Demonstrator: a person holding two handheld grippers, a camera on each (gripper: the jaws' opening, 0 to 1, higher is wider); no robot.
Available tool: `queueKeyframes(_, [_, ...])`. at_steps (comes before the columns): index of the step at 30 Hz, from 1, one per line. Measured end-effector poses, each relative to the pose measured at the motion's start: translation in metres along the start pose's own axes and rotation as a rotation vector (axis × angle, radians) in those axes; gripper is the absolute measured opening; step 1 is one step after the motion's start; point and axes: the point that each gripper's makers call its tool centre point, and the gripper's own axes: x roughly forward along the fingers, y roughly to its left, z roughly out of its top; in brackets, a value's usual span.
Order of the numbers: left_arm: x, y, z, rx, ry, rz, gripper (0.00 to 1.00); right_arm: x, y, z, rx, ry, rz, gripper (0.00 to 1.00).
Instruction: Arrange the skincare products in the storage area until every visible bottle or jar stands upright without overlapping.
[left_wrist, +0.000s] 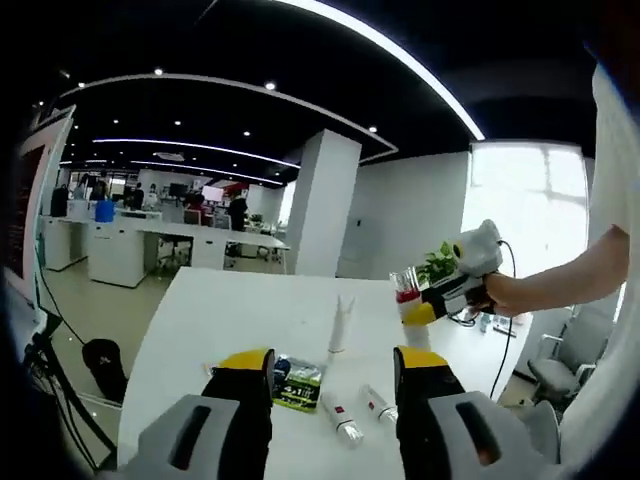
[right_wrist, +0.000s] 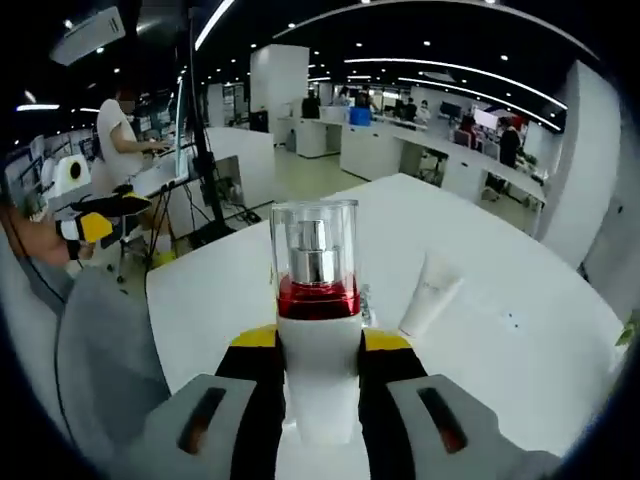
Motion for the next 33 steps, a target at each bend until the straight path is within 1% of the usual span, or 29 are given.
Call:
queueKeyframes(2, [0.002, -0.004, -0.003, -0.016, 0.009, -0.03, 0.51, 0.001, 0.01, 0.01, 0.015, -0.038, 0.012, 0.24])
queueKeyframes(4, [0.003, -0.007, -0.004, -0.015, 0.017, -0.044, 0.54, 0.002, 0.02, 0.021, 0.039, -0.077, 0.027, 0.24])
queueKeyframes(6, [0.004, -0.01, -0.007, -0.011, 0.03, -0.065, 0.57, 0.003, 0.028, 0.028, 0.047, -0.103, 0.047, 0.24])
queueKeyframes(7, [0.004, -0.012, -0.008, -0.006, 0.041, -0.078, 0.58, 0.004, 0.033, 0.034, 0.063, -0.119, 0.055, 0.24])
queueKeyframes(9, [0.005, -0.014, -0.008, -0.006, 0.044, -0.092, 0.59, 0.005, 0.04, 0.043, 0.074, -0.146, 0.074, 0.25])
queueKeyframes(11, [0.006, -0.015, -0.007, -0.013, 0.043, -0.102, 0.61, 0.004, 0.049, 0.052, 0.079, -0.173, 0.1, 0.25])
queueKeyframes(13, [0.007, -0.018, -0.007, -0.027, 0.046, -0.121, 0.63, 0.004, 0.057, 0.061, 0.108, -0.206, 0.135, 0.25])
queueKeyframes(17, [0.01, -0.024, -0.007, -0.037, 0.057, -0.163, 0.64, 0.001, 0.07, 0.076, 0.147, -0.262, 0.203, 0.25])
queueKeyframes(18, [0.011, -0.026, -0.006, -0.045, 0.058, -0.177, 0.64, 0.001, 0.073, 0.078, 0.16, -0.272, 0.227, 0.25])
queueKeyframes(19, [0.012, -0.029, -0.004, -0.054, 0.055, -0.194, 0.64, -0.001, 0.08, 0.082, 0.17, -0.285, 0.271, 0.25])
queueKeyframes(21, [0.013, -0.033, 0.0, -0.07, 0.046, -0.217, 0.64, -0.003, 0.089, 0.088, 0.18, -0.315, 0.325, 0.25])
queueKeyframes(23, [0.014, -0.04, 0.004, -0.091, 0.04, -0.255, 0.64, -0.007, 0.099, 0.095, 0.2, -0.342, 0.385, 0.25])
queueKeyframes(24, [0.014, -0.044, 0.008, -0.108, 0.03, -0.284, 0.64, -0.01, 0.107, 0.099, 0.194, -0.353, 0.435, 0.25])
queueKeyframes(26, [0.014, -0.051, 0.013, -0.134, 0.02, -0.319, 0.64, -0.014, 0.119, 0.105, 0.189, -0.375, 0.508, 0.25])
queueKeyframes(27, [0.014, -0.053, 0.015, -0.14, 0.018, -0.332, 0.64, -0.016, 0.125, 0.11, 0.201, -0.389, 0.546, 0.25])
queueKeyframes(29, [0.013, -0.059, 0.019, -0.145, 0.014, -0.357, 0.64, -0.02, 0.136, 0.116, 0.192, -0.401, 0.616, 0.25])
queueKeyframes(30, [0.011, -0.063, 0.022, -0.151, 0.012, -0.38, 0.64, -0.022, 0.142, 0.118, 0.188, -0.402, 0.646, 0.25])
queueKeyframes(31, [0.01, -0.066, 0.024, -0.154, 0.009, -0.391, 0.63, -0.024, 0.148, 0.119, 0.185, -0.397, 0.686, 0.25])
queueKeyframes(33, [0.009, -0.07, 0.026, -0.164, 0.008, -0.409, 0.62, -0.027, 0.158, 0.122, 0.177, -0.4, 0.742, 0.25])
